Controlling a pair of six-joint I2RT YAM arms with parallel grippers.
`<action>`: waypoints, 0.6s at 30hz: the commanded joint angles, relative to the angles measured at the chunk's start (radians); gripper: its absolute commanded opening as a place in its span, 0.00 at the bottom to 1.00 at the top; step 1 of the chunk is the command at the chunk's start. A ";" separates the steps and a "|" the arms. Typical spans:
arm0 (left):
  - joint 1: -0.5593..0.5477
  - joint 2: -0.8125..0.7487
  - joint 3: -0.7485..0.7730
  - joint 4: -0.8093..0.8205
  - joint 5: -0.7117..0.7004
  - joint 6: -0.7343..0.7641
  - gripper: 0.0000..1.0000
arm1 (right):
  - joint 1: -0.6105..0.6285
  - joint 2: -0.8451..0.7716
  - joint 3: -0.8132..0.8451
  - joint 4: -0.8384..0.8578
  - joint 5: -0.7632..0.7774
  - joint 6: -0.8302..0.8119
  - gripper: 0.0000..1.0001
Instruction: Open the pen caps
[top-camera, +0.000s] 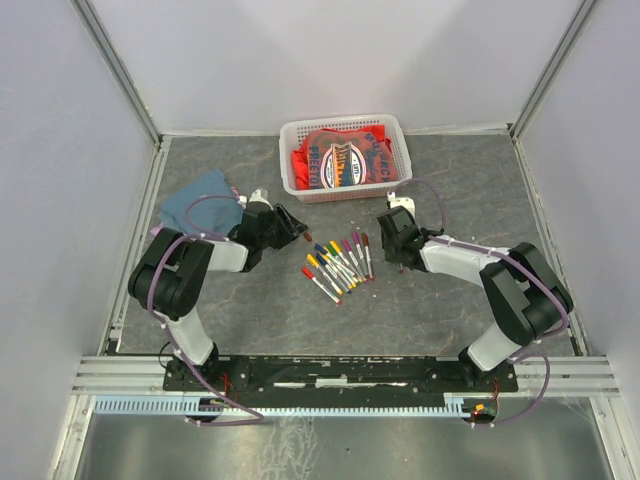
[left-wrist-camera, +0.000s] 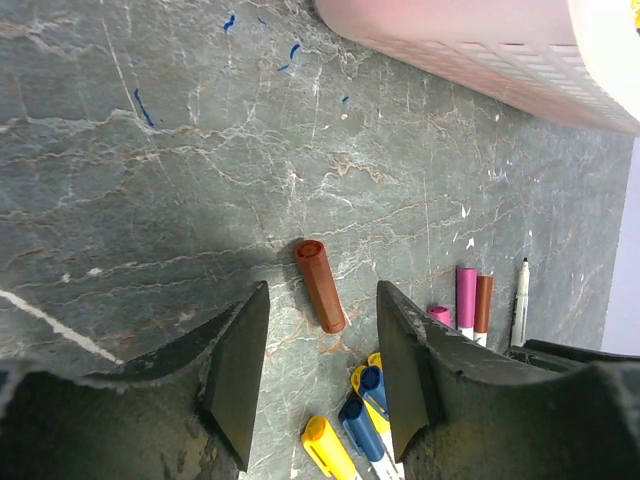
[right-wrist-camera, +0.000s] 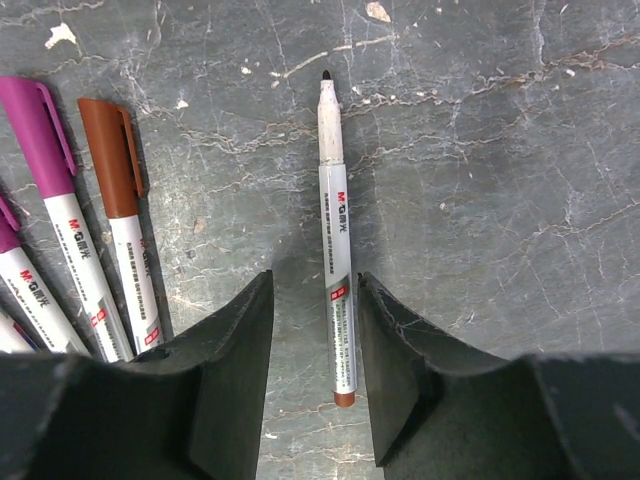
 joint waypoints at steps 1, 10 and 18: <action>0.000 -0.025 -0.041 -0.081 -0.079 0.057 0.56 | -0.002 -0.065 0.023 0.033 0.011 -0.005 0.47; 0.000 -0.083 -0.066 -0.062 -0.076 0.037 0.56 | 0.050 -0.117 0.039 0.029 -0.025 -0.008 0.48; 0.000 -0.117 -0.086 -0.049 -0.058 0.026 0.56 | 0.090 -0.036 0.080 0.043 -0.078 0.012 0.47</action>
